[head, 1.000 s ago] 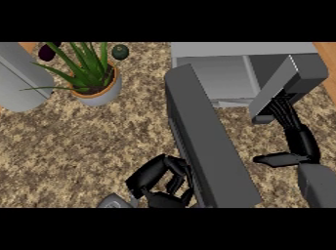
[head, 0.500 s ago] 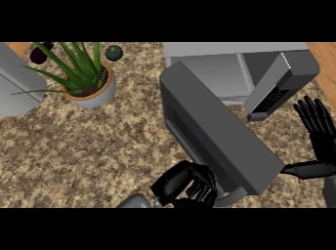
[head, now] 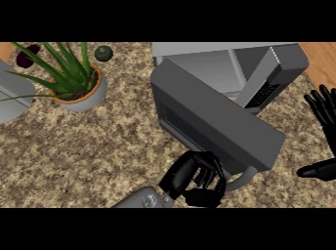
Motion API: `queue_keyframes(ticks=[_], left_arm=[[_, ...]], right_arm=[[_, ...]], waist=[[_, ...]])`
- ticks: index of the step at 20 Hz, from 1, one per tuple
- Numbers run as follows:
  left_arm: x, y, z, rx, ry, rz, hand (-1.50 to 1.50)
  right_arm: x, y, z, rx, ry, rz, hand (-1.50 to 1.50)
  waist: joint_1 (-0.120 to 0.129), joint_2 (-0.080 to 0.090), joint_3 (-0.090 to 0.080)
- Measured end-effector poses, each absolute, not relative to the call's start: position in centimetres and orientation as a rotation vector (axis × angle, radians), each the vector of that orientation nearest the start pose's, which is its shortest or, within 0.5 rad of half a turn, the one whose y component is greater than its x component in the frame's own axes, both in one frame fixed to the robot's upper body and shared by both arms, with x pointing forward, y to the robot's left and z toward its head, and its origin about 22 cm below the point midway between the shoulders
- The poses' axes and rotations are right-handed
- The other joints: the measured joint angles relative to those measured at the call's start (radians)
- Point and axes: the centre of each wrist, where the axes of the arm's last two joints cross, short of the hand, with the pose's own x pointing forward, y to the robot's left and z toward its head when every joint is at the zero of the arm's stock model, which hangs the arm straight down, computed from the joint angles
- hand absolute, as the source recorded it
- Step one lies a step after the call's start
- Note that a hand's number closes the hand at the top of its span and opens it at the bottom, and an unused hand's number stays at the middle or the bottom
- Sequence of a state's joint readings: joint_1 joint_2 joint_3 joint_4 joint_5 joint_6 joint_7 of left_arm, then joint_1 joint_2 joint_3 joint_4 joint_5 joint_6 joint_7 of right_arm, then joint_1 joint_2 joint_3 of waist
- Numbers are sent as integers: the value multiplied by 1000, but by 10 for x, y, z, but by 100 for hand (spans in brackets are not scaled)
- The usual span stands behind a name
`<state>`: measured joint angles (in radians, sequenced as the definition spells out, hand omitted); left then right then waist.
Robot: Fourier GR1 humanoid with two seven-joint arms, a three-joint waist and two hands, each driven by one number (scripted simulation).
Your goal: Pick up the milk, place it into the microwave and close the microwave
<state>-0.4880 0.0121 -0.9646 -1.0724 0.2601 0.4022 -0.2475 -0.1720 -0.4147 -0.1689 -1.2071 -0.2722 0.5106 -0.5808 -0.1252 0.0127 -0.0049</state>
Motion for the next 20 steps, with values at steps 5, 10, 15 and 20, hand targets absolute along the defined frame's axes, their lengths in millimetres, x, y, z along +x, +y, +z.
queue_keyframes(ticks=[5,10,15,20], left_arm=[[248,11,-22,-340,-1702,-607,150],[266,5,-7,-308,-1738,-539,150],[288,2,7,-255,-1738,-467,150],[309,1,21,-222,-1731,-375,150]], right_arm=[[284,-369,36,371,-1987,317,-150],[291,-360,55,455,-1991,378,-150],[296,-355,72,522,-2007,406,-150],[299,-351,83,582,-2008,421,-150]], waist=[[-36,6,-1],[-78,15,-1],[-116,24,0],[-146,37,-1]])
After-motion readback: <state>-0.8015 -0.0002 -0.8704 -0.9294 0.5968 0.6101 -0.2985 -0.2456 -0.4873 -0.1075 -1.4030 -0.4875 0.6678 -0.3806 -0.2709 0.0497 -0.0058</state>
